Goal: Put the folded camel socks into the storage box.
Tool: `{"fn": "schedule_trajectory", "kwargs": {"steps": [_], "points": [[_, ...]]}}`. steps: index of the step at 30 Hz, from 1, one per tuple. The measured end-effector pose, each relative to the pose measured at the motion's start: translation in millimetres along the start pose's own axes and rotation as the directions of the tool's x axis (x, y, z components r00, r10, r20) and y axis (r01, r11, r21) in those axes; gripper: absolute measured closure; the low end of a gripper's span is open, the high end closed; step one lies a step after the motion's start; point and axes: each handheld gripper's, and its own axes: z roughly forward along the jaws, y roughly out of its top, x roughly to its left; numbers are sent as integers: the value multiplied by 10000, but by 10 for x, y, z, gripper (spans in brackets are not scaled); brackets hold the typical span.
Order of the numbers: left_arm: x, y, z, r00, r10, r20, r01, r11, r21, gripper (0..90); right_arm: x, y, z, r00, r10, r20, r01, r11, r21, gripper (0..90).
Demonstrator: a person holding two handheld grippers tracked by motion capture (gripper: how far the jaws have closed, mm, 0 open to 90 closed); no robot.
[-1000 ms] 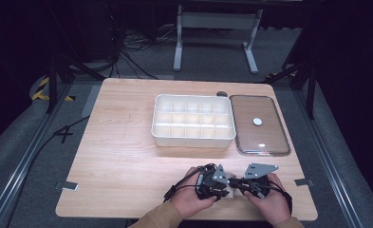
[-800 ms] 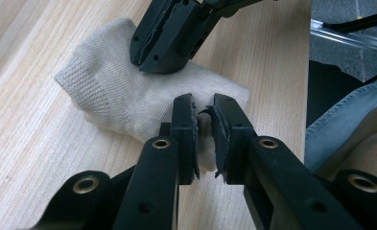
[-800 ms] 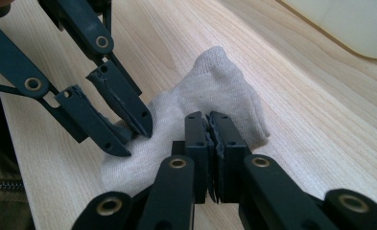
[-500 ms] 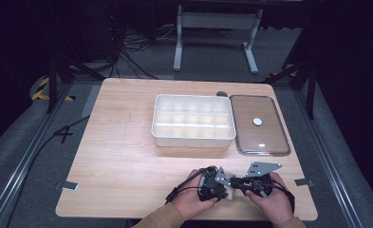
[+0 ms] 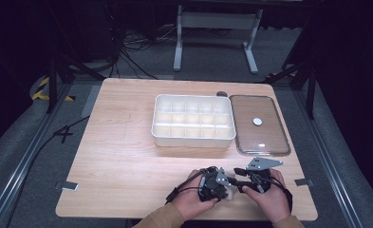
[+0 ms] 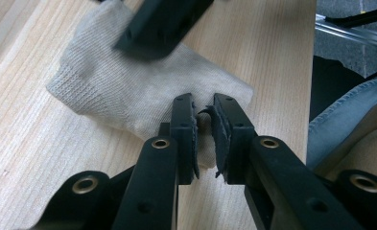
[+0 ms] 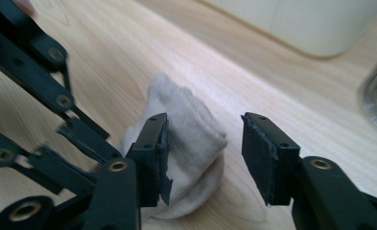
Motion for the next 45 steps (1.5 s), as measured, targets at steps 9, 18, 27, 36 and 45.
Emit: {"fn": "schedule_trajectory", "kwargs": {"steps": [9, 18, 27, 36, 45], "points": [[-11, -15, -12, 10000, -4, -78, 4, 10000, -8, 777, -128, -36, 115, 9923, 1085, -602, -1044, 9923, 674, 512], [-7, -85, -40, 9995, -222, -224, 224, 9997, 58, 754, -137, -4, 157, 9819, 1507, -1149, -1369, 9833, 1202, 614], [14, -125, -122, 9991, -293, -322, 294, 9996, 32, 736, -195, -29, 169, 9591, 2154, -1838, -1935, 9724, 1302, 741], [179, -188, -337, 9938, -847, -722, 819, 9958, -405, 716, -123, 24, 119, 9786, 1359, -1544, -1190, 9863, 1143, 792], [362, -267, -594, 9810, -1489, -1248, 1373, 9858, -969, 714, -20, 105, -27, 9946, 397, -958, -365, 9987, 355, 795]]}}
